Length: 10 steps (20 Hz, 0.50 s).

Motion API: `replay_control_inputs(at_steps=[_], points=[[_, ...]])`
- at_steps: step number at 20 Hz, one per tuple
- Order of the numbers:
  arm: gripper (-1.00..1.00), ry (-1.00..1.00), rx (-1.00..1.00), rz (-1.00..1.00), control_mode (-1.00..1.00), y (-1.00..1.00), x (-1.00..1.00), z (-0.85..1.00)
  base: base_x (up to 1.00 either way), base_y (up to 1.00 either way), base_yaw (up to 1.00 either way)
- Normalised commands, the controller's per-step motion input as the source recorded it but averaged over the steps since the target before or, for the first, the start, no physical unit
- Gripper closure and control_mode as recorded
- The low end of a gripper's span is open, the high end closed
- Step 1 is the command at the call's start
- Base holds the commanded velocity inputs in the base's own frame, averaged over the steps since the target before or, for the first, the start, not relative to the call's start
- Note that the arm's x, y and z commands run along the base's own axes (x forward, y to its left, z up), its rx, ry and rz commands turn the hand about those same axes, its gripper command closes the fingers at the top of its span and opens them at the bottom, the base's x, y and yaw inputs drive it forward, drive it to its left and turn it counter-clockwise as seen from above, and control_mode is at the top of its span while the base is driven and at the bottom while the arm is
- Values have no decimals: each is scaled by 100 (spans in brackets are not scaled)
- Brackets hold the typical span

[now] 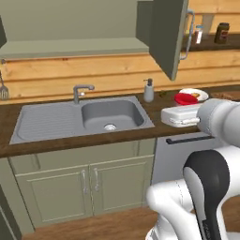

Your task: From the different types of pastries on the counter, select a croissant and place it on the cutting board. Then retrieve a jar of jam from the cabinet and place it alongside the croissant on the cutting board.

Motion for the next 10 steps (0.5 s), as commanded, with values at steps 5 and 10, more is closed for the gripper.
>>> replay_control_inputs(at_steps=[5, 10], points=[[100, 0, 0, 0, 100, 0, 0, 0, 0, -95, -4], [100, 0, 0, 0, 100, 0, 0, 0, 3, -100, -1]])
